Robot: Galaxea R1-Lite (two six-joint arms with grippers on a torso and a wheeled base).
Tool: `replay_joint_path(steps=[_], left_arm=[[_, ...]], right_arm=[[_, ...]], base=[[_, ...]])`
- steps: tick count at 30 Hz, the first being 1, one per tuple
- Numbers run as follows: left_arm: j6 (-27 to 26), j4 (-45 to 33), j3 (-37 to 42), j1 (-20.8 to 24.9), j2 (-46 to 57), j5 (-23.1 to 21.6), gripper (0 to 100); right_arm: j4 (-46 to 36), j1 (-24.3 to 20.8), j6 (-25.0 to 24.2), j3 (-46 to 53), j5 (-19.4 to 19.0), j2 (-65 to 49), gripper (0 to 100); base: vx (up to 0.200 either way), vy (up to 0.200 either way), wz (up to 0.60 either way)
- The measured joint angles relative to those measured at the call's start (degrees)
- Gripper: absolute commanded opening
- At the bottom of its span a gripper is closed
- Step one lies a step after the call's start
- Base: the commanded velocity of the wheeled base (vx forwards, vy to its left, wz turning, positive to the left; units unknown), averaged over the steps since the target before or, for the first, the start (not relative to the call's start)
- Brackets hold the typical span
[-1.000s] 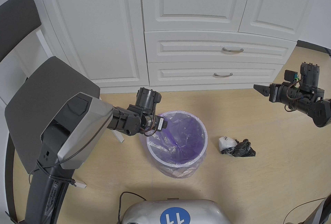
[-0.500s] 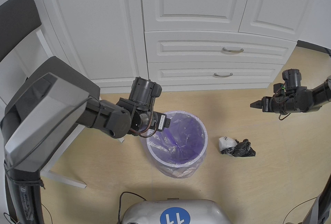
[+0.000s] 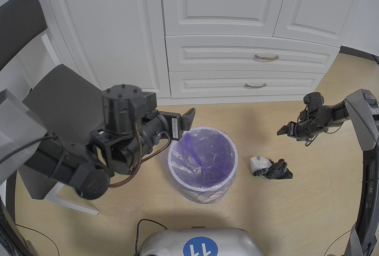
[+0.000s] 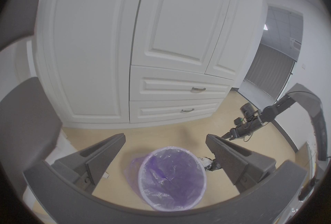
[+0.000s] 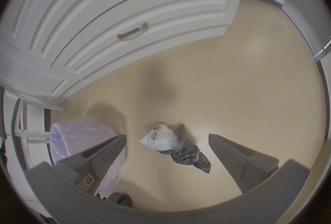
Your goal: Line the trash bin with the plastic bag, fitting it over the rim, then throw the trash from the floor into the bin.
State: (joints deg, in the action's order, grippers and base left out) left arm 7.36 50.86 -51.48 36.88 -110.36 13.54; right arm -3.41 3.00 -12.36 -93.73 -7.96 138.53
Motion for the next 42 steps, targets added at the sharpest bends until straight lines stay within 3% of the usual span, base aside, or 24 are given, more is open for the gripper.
replay_joint_path(steps=[5, 12, 19, 32, 42], left_arm=[[-2.1, 6.2, 9.4, 0.4, 7.4, 0.0, 100], [-3.9, 9.7, 15.1, 0.5, 18.7, -0.6, 100], [-4.4, 10.4, 19.0, 0.6, 26.6, -6.3, 100], [-5.4, 10.5, 21.4, 0.8, 30.5, -8.0, 100], [-7.3, 10.4, 22.1, 0.9, 30.5, -8.1, 100]], right_arm=[[-2.2, -0.3, -1.9, -2.7, -0.1, 2.4, 100], [-3.2, -0.8, -3.0, -3.0, -0.2, 2.6, 100], [-3.5, -1.7, -3.3, -1.6, -0.2, 1.7, 100], [-2.8, -2.1, -2.7, -2.4, 0.2, 3.9, 100], [1.8, -0.9, -2.0, -12.0, 2.1, 14.3, 100]], base=[[0.000, 0.000, 0.00], [-0.114, 0.000, 0.00], [-0.057, 0.000, 0.00], [0.000, 0.000, 0.00], [0.000, 0.000, 0.00]])
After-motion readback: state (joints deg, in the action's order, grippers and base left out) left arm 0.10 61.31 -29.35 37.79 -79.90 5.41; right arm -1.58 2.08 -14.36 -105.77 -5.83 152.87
